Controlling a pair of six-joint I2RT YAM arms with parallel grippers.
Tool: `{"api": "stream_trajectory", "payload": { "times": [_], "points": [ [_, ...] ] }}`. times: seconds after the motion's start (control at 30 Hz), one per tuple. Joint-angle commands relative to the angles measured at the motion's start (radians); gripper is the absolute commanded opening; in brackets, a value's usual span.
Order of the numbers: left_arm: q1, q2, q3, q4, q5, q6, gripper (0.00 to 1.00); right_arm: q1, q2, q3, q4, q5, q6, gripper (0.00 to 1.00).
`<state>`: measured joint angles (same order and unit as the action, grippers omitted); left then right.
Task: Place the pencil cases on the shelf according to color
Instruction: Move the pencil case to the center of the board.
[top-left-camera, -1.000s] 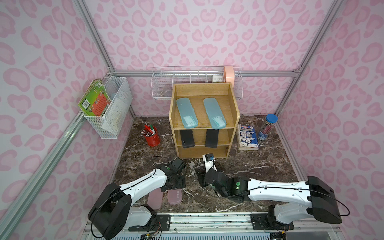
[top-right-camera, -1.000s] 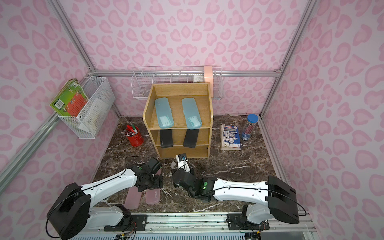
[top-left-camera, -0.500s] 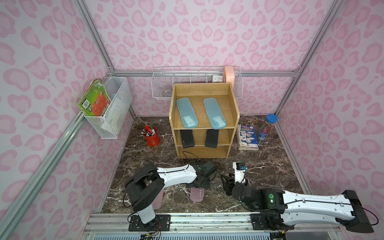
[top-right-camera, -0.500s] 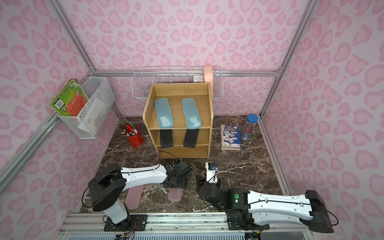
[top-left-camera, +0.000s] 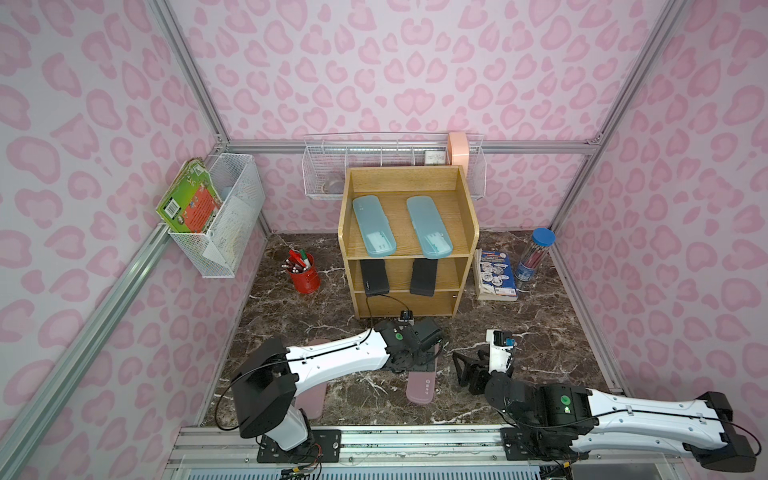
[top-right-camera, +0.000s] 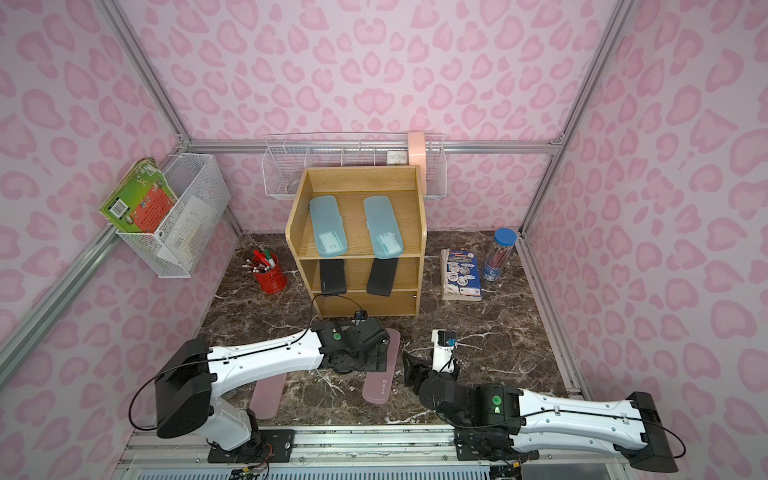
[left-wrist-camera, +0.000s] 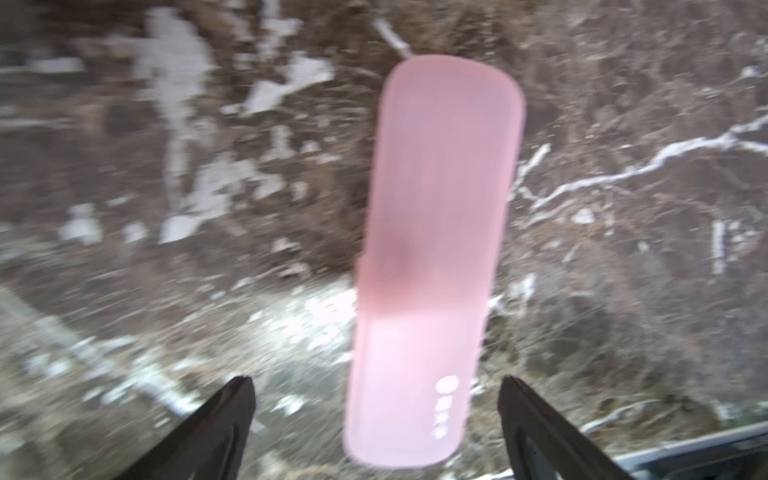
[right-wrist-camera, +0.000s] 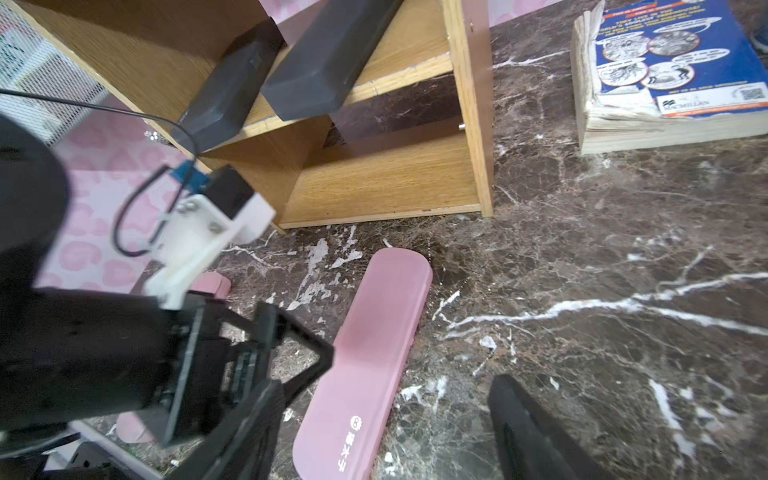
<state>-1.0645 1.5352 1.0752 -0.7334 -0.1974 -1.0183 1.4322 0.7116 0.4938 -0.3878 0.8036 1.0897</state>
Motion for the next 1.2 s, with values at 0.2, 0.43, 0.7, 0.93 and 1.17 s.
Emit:
{"api": "stream_trajectory", "payload": {
  "times": [0.2,0.43,0.7,0.93,1.17],
  "points": [
    [0.119,-0.178,-0.227,-0.279,-0.184,-0.040,0.98,-0.159,0.244,0.012,0.237,-0.249,-0.019,0.91],
    [0.252,-0.325,-0.327,-0.249,-0.167,0.014,0.99,-0.246,0.609,0.218,0.205,-0.409,-0.086,1.00],
    [0.439,-0.473,-0.476,-0.094,-0.048,0.118,0.99,-0.280,0.880,0.423,0.118,-0.470,-0.111,1.00],
    [0.597,-0.489,-0.574,0.029,0.113,0.191,0.99,-0.282,1.005,0.519,0.059,-0.480,-0.112,1.00],
    [0.605,-0.408,-0.557,0.041,0.187,0.201,0.98,-0.277,1.015,0.502,0.007,-0.474,-0.092,1.00]
  ]
}}
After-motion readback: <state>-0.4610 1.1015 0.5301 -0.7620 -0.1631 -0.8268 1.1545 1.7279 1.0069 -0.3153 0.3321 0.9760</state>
